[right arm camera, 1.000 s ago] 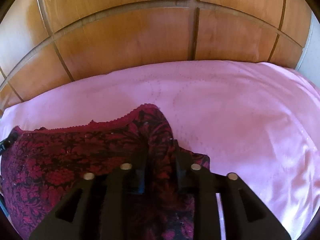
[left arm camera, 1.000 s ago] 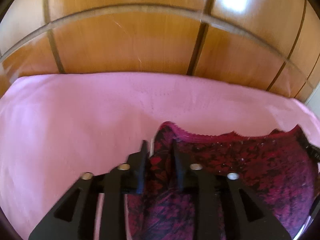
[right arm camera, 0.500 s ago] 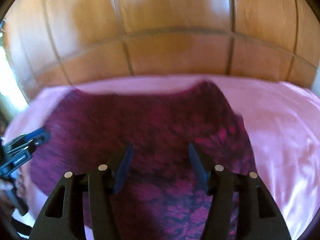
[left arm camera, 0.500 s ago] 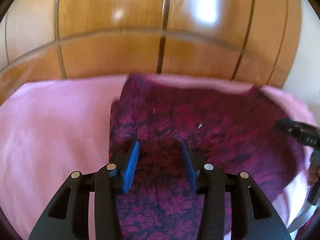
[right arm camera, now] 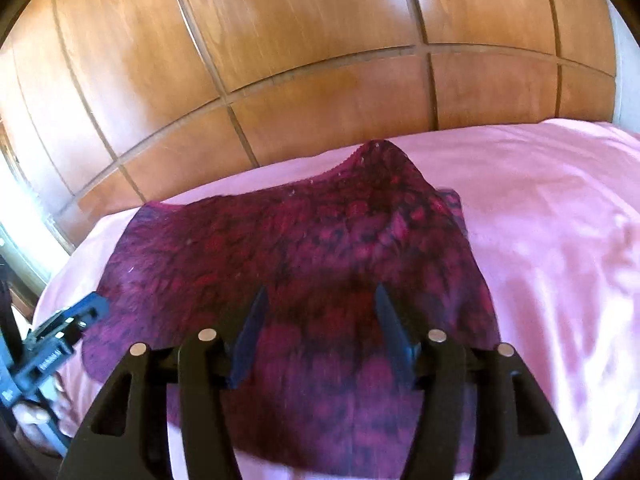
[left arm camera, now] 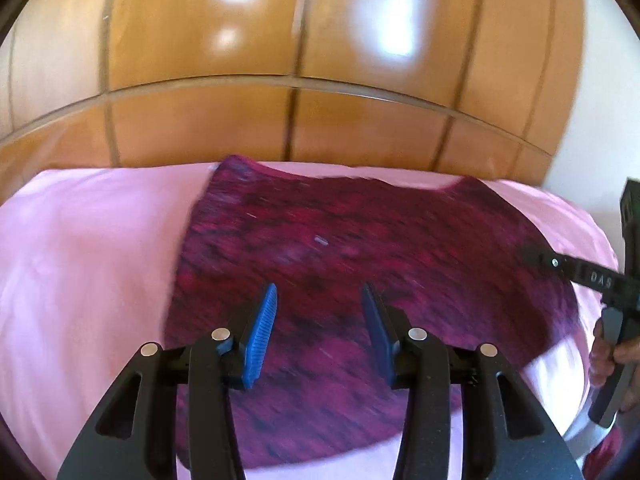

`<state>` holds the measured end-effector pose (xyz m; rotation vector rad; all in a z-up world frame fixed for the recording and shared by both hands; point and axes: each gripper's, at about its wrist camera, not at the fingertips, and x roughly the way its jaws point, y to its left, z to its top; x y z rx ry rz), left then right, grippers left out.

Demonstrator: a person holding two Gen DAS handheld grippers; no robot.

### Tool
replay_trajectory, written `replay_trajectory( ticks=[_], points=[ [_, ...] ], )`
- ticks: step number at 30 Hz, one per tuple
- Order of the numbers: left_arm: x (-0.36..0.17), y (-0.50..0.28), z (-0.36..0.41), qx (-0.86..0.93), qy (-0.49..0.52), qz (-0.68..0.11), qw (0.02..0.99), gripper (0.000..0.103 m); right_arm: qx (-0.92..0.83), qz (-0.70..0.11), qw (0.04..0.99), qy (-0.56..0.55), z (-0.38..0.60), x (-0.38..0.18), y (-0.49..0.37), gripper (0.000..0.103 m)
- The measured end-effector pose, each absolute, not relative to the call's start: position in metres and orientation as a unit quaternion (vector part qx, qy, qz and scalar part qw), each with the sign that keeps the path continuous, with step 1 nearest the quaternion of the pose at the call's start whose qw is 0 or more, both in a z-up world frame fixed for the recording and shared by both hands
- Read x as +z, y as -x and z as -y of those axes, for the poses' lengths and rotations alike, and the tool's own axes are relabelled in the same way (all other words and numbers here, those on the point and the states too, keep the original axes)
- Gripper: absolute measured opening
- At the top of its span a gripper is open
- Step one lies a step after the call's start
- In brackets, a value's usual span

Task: Fold small clothes

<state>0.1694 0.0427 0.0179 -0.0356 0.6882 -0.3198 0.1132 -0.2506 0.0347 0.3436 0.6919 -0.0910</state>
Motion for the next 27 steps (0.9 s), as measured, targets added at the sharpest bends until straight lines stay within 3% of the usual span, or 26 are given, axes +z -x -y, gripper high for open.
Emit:
replay_trajectory(
  ticks=[3,5,7,12,18,23,25,27],
  points=[
    [-0.003,-0.171,-0.024,-0.151,-0.006,-0.36,0.921,0.043,-0.058,-0.344,0.919,-0.181,0.258,0.025,-0.096,0.055],
    [-0.02,-0.183,-0.027,-0.154,0.028,-0.385,0.909,0.045,-0.066,-0.357,0.907,-0.213,0.274,0.007,-0.092,0.044],
    [-0.021,-0.184,-0.03,-0.154,0.042,-0.383,0.91,0.045,-0.063,-0.348,0.906,-0.232,0.284,-0.002,-0.089,0.042],
    [0.002,-0.169,-0.037,-0.146,0.062,-0.369,0.916,0.045,-0.062,-0.335,0.916,-0.211,0.278,-0.003,-0.084,0.044],
    [0.031,-0.159,-0.111,-0.088,0.14,-0.337,0.927,0.051,-0.054,-0.326,0.914,-0.235,0.281,-0.004,-0.08,0.045],
    [0.006,-0.149,-0.146,-0.091,0.179,-0.381,0.903,0.051,-0.056,-0.324,0.916,-0.229,0.277,-0.003,-0.081,0.055],
    [-0.012,-0.15,-0.14,-0.07,0.15,-0.409,0.898,0.04,-0.058,-0.325,0.918,-0.22,0.273,-0.003,-0.083,0.058],
    [-0.032,-0.155,-0.139,-0.059,0.152,-0.435,0.885,0.04,-0.06,-0.325,0.918,-0.218,0.272,-0.003,-0.085,0.059]
  ],
)
